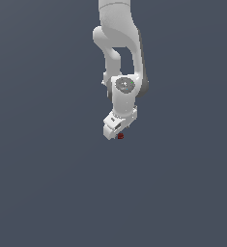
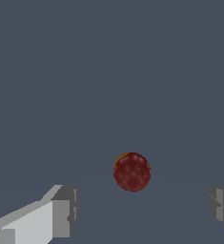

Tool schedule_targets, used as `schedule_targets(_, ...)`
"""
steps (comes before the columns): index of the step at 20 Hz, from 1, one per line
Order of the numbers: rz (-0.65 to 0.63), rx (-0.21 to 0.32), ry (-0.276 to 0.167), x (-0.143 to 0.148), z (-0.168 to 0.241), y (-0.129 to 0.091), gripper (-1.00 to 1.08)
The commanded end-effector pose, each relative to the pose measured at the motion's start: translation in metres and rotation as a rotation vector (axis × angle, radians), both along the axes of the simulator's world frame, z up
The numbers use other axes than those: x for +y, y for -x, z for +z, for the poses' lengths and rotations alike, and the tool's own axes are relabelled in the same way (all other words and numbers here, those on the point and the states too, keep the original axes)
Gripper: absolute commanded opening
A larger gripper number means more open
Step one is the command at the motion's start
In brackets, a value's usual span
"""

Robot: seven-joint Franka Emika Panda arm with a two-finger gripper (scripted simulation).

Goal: Pick up the object and move it to a goal position.

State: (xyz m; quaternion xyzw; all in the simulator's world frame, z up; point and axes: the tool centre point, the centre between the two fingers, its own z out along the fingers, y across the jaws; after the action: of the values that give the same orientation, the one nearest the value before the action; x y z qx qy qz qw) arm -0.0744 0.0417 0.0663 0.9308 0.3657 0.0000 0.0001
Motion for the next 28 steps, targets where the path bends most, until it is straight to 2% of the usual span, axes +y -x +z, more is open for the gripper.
schedule_targets(1, 0.001, 0.000, 0.000, 0.000, -0.004, 0.000, 1.00)
schedule_targets(10, 0.005, 0.000, 0.000, 0.000, -0.040, 0.002, 1.00)
schedule_targets(16, 0.006, 0.000, 0.000, 0.000, -0.050, 0.001, 1.00)
schedule_targets(17, 0.006, 0.000, 0.000, 0.000, -0.050, 0.001, -1.00)
schedule_targets(28, 0.005, -0.001, 0.000, 0.000, -0.049, 0.001, -1.00)
